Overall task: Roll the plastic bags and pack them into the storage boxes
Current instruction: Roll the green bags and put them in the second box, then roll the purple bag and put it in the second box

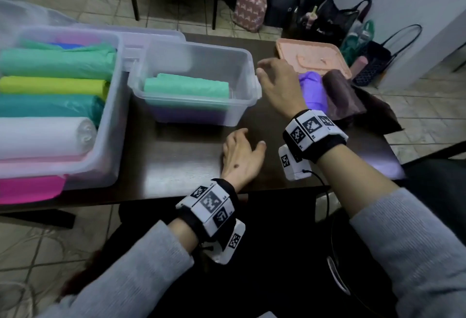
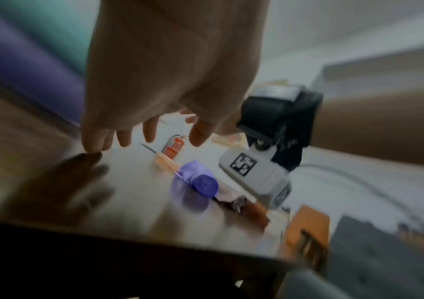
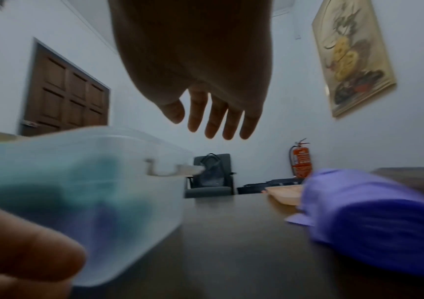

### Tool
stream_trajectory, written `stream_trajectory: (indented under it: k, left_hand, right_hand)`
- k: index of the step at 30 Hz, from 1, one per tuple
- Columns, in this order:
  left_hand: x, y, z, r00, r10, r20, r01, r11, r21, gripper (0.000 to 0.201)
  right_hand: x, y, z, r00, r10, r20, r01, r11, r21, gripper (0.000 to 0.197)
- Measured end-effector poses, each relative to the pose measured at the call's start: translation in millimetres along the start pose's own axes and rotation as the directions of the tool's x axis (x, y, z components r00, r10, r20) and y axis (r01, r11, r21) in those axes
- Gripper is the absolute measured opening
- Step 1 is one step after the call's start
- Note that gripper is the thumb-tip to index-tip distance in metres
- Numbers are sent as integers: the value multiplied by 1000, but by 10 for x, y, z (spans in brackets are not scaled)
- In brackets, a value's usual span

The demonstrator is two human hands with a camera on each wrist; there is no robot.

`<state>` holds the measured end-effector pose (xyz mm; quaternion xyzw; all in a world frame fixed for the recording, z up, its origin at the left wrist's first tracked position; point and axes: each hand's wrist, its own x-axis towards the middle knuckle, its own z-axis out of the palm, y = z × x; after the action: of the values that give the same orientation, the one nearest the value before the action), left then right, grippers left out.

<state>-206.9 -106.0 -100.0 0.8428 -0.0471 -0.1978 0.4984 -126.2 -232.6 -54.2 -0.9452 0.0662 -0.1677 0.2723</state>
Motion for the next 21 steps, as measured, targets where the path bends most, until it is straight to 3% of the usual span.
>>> stream_trajectory:
  k: [2,4,7,11,17,21]
  left_hand:
    - [7,29,225,991,109,79,-125,963,238,58]
    - [47,13,408,976,177,129,-216,874,434,61]
    - [138,-88,583,949,275,152,-310,729,610,62]
    - [181,-222,651,916,364,166,-373,625,686,58]
    - [178,-266,642,904,394,163,-394,626,673,64]
    - [177,-264,648,899,409,158,-403,627,667,79]
  right_hand:
    - [-60,297,-134,994,83,-75,-89,993,-77,27]
    - [-127,559,-240,976,208,-57,-216,952,-218,32]
    - [-234,855,-353,897,442,9,-422,862,-282,45]
    - [-319,1052,-382,843,520,140,-488,847,-211,62]
    - [-337,916,-372,854,496,154,-472,865,-171,60]
    - [-441,713,-233,844,521,130,-507,852,-128,59]
